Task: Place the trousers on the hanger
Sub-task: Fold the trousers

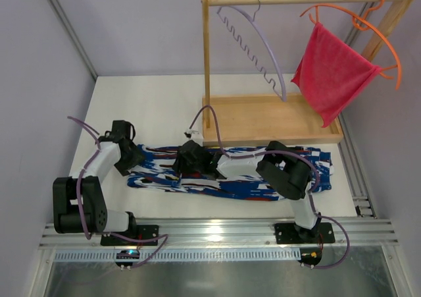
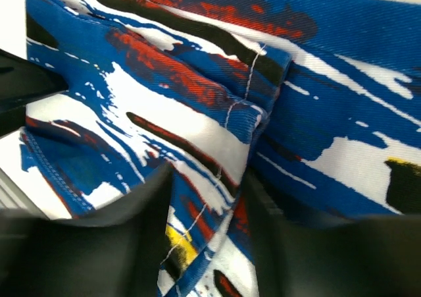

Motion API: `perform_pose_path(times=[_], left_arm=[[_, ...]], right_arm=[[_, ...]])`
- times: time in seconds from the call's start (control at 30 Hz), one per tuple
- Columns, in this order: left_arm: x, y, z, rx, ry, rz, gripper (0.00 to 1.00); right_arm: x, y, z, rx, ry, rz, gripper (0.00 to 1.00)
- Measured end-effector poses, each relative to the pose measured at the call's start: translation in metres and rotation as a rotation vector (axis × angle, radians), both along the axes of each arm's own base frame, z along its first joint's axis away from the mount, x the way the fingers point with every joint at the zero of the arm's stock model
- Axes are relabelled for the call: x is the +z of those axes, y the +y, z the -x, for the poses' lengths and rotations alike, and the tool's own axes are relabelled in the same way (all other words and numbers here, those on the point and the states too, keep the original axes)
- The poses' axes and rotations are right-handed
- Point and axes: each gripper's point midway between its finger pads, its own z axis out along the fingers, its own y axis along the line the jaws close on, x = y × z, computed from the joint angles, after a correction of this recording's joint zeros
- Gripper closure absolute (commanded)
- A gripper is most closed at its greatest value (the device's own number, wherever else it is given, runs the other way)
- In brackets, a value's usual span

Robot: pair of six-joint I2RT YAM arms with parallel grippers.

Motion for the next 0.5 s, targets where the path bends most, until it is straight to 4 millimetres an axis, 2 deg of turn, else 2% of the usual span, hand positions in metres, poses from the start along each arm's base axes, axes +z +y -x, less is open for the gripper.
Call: perform_pose_path(times=[0.03, 0.07, 0.13, 0.23, 0.33, 0.43, 0.5], left_arm=[[0.000, 0.000, 0.000, 0.001, 0.001, 0.001, 0.39], [0.000, 0.000, 0.000, 0.001, 0.001, 0.004, 0.39], [0.000, 0.000, 0.000, -0.002, 0.001, 0.004, 0.36], [0.011, 0.000, -0.004, -0.011, -0.016, 0.003, 0.33], [0.039, -0.001, -0.021, -0.034, -0.092, 0.000, 0.32], [0.066, -0.004, -0.038, -0.070, -0.183, 0.012, 0.29], [0.073, -0.009, -0.039, -0.101, -0.212, 0.030, 0.27]], right_arm=[[-0.001, 0.000, -0.001, 0.000, -0.001, 0.002, 0.67], [-0.002, 0.000, -0.001, 0.001, -0.003, 0.007, 0.82], [-0.005, -0.002, -0.001, 0.009, -0.012, 0.025, 0.96], [-0.003, -0.004, 0.000, 0.021, -0.029, 0.043, 0.96], [0.003, -0.015, 0.005, 0.034, -0.039, 0.102, 0.96], [0.024, -0.033, 0.011, 0.045, -0.048, 0.151, 0.96], [0.046, -0.048, 0.013, 0.048, -0.067, 0.153, 0.96]])
